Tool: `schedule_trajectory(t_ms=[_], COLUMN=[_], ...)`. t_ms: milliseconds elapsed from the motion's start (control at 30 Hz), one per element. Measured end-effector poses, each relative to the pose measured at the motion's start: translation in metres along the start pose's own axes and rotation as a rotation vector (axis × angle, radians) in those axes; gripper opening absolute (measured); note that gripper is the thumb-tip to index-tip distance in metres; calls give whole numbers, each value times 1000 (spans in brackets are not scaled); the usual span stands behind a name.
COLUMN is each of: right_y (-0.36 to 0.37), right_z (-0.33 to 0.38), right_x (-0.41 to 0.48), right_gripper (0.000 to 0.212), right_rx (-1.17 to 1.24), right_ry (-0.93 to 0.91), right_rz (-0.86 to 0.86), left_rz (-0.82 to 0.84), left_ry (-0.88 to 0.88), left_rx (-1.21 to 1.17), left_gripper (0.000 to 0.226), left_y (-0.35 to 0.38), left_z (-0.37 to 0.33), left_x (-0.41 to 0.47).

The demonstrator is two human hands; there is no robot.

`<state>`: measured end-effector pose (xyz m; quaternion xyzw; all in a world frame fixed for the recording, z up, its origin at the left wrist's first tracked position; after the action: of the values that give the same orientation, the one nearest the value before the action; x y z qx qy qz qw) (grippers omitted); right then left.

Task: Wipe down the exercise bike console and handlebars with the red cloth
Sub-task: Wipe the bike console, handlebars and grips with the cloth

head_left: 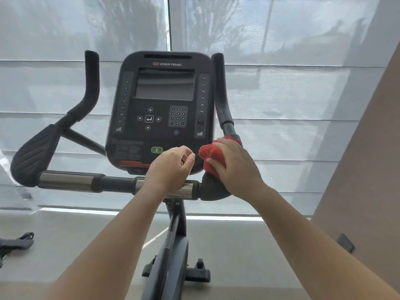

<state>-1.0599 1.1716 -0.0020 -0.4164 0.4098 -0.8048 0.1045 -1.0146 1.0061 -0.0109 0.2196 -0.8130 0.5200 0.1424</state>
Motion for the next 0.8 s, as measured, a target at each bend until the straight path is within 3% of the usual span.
schedule_trajectory(t_ms=[333,567,800], right_y=[-5,14,2], right_z=[7,18,-2], right_x=[-37,-16,16], right_gripper=[49,58,36], right_rx=[34,-40,1], right_ry=[-46,78,56], right_rz=[-75,-111,-41], left_rz=[-10,-97,7], left_ry=[-28,-58,-65], left_rx=[-2,-42,15], left_gripper=[26,26,26], left_y=[-3,-5,-3], left_z=[0,2,1], left_x=[-2,-2,-1])
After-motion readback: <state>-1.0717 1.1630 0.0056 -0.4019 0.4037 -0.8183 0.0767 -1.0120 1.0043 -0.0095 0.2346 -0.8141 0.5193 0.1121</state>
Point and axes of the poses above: each hand's wrist, its own x-axis towards the middle knuckle, its own y-axis out of the palm, z = x × y, the point moved 3 cm from there along x, towards the middle knuckle
